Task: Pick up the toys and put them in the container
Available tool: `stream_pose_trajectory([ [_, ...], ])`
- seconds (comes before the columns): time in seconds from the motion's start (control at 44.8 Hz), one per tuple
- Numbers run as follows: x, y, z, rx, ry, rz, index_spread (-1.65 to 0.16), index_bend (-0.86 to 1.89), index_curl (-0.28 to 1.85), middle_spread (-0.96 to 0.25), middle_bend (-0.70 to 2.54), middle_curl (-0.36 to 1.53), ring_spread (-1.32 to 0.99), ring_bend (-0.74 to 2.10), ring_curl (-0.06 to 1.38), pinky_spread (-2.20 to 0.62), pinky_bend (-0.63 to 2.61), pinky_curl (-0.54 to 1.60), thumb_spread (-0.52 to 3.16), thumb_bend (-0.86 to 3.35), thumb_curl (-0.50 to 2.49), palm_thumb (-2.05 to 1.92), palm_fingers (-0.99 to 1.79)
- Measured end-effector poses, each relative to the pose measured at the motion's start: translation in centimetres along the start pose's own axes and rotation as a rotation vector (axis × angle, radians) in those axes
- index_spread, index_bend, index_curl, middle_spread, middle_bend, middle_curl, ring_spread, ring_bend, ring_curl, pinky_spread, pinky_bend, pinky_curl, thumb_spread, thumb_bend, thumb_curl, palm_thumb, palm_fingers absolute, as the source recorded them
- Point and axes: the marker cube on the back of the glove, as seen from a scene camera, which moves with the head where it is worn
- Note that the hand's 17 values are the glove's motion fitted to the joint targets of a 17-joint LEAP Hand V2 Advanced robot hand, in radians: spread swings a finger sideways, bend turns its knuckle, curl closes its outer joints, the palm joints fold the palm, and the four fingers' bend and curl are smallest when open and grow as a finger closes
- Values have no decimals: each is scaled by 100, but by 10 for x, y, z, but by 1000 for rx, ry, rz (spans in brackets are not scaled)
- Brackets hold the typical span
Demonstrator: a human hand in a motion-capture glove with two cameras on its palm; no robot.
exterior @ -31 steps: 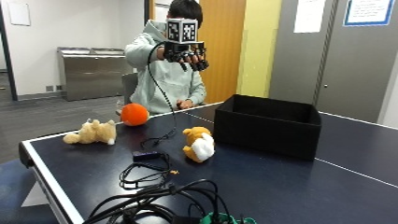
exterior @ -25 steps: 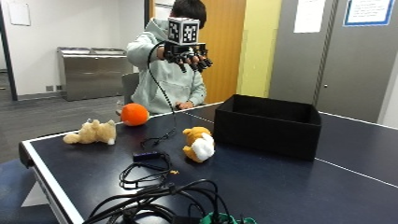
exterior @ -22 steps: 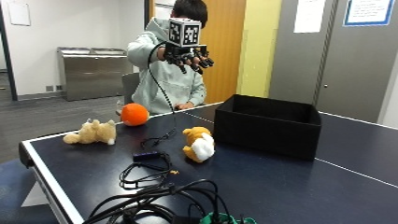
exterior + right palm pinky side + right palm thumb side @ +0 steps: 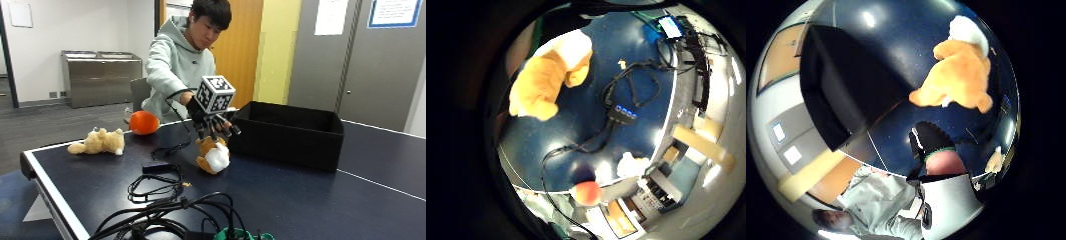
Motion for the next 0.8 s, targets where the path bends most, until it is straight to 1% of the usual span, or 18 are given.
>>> stream_pose_trajectory([
  [0.112, -10, -16, 49, -96, -35, 62, -25, 10, 14, 4, 6, 13, 2, 14, 14, 4, 87, 33, 126, 13, 25, 25, -39],
  [0.178, -2, -32, 54, -60, -42, 77, -26, 14, 15, 6, 1, 11, 4, 12, 14, 5, 91, 34, 125, 12, 26, 27, -40],
  [0.245, 2, -36, 51, -1, -22, 86, -28, 34, 22, 6, -8, 7, 4, 8, 11, 5, 99, 36, 124, 13, 28, 31, -30],
  [0.29, 3, -35, 49, 29, 14, 93, -29, 57, 29, 6, -8, 4, 5, 15, 12, 2, 104, 37, 126, 18, 31, 41, -3],
  [0.312, 2, -34, 49, 38, 34, 95, -29, 65, 31, 5, -5, 3, 4, 22, 13, -4, 106, 38, 127, 21, 32, 45, 12],
  [0.357, -1, -27, 49, 35, 65, 100, -28, 68, 30, 3, 2, 1, -2, 41, 16, -15, 110, 36, 128, 26, 36, 56, 42],
  [0.401, -5, -17, 48, -5, 81, 103, -28, 63, 29, 0, 11, 2, -9, 58, 20, -23, 108, 35, 123, 29, 39, 63, 59],
  [0.424, -7, -10, 47, -35, 83, 104, -28, 62, 30, -2, 14, 3, -13, 63, 22, -25, 107, 35, 120, 29, 41, 65, 63],
  [0.491, -14, 9, 43, -111, 83, 98, -28, 64, 34, -6, 20, 5, -20, 69, 27, -31, 106, 37, 110, 30, 45, 71, 68],
  [0.58, -24, 33, 33, -165, 82, 78, -28, 63, 38, -10, 25, 9, -28, 74, 31, -36, 105, 39, 100, 28, 49, 74, 73],
  [0.669, -58, 78, 28, -188, 88, 51, -29, 61, 40, -13, 26, 11, -32, 76, 34, -39, 105, 40, 91, 27, 53, 76, 73],
  [0.803, -67, 101, -32, -159, 72, 18, -30, 60, 44, -17, 27, 14, -37, 77, 36, -41, 105, 41, 81, 26, 58, 79, 72],
])
